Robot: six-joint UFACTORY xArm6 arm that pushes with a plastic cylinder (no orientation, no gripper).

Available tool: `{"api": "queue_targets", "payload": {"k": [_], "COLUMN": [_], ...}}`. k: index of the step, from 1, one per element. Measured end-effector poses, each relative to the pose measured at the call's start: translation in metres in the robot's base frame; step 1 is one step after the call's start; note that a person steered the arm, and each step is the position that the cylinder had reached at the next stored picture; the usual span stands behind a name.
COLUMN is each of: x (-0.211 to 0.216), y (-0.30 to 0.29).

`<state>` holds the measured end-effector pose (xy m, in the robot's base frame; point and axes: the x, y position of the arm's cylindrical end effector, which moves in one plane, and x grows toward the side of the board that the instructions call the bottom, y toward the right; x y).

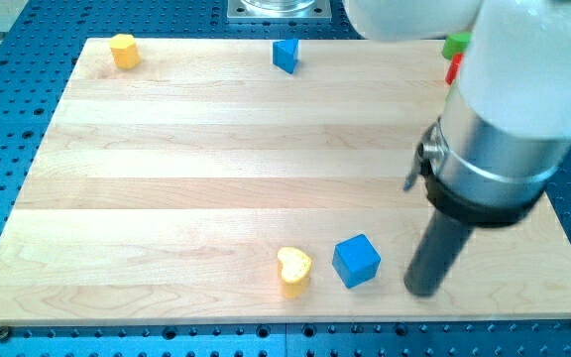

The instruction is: Move the blue cube to the top right of the heart

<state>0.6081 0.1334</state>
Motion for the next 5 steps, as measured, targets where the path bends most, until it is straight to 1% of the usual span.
{"api": "queue_targets", "payload": {"k": [1, 2, 3, 5], "x": [0.01, 0.01, 0.003, -0.05], "y": [-0.021, -0.051, -0.054, -0.054]}}
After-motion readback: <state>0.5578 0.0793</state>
